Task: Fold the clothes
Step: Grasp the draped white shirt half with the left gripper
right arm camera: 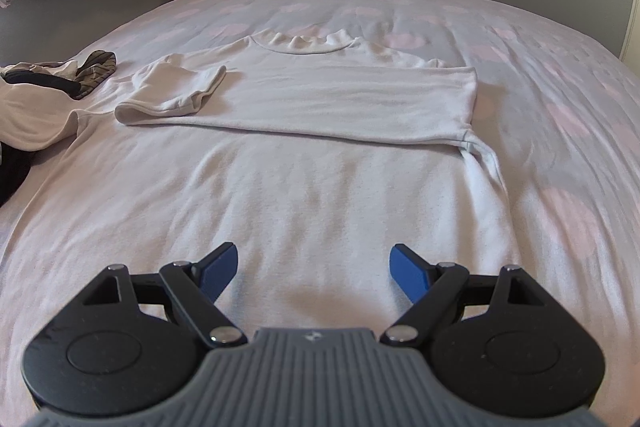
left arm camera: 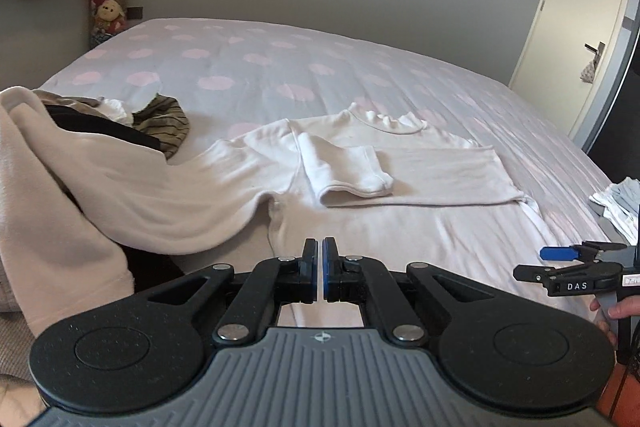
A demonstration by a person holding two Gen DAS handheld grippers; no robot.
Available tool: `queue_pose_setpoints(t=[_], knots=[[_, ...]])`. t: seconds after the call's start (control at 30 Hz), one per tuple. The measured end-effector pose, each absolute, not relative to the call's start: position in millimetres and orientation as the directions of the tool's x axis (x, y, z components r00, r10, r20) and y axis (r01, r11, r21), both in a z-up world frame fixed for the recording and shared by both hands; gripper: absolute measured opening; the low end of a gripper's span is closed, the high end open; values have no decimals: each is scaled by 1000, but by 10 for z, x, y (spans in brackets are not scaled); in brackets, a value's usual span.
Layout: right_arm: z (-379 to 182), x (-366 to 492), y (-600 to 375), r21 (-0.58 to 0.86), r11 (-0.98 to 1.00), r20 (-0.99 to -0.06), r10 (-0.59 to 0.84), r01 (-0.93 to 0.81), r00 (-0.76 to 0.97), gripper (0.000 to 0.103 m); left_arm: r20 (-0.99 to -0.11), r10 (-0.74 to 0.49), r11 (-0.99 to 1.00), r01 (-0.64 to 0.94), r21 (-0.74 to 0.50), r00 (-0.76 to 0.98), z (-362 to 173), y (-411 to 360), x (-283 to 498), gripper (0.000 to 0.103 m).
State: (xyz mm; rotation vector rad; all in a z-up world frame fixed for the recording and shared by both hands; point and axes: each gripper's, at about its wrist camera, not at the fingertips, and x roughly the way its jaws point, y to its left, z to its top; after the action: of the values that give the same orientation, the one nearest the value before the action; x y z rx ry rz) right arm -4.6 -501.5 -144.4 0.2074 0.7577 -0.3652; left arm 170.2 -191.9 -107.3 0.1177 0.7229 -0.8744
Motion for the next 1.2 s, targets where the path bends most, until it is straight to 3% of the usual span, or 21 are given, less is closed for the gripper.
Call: queue_pose_setpoints(t=[0.27, 0.33, 0.5, 0.73, 1.03, 1.13, 1.2], knots=[[-1463, -56, -5081, 103, 908, -695, -226, 406, 682, 85, -634, -554, 791, 580, -197, 540, -1079, -1617, 1860, 3], [-1460, -64, -5099, 118, 905, -691, -221, 410, 688, 85, -632, -520, 828, 520, -210, 574, -1075, -1480, 1934, 10], [-1451, -85, -5134, 148, 897, -682, -212, 416, 700, 86, -579, -449, 891, 394, -228, 681, -990, -1152, 2026, 44], [-1447, -106, -5186, 196, 887, -671, -190, 419, 716, 87, -560, -301, 953, 223, -205, 772, -989, -857, 2204, 53], [-1470, -109, -5235, 242, 874, -671, -163, 421, 724, 88, -600, -247, 968, 165, -189, 761, -1143, -855, 2444, 50], [-1478, -108, -5252, 253, 870, -671, -158, 423, 725, 88, -598, -250, 967, 162, -198, 761, -1134, -831, 2430, 35], [-1484, -99, -5261, 259, 867, -671, -155, 425, 725, 88, -581, -262, 963, 174, -204, 770, -1098, -818, 2397, 18]])
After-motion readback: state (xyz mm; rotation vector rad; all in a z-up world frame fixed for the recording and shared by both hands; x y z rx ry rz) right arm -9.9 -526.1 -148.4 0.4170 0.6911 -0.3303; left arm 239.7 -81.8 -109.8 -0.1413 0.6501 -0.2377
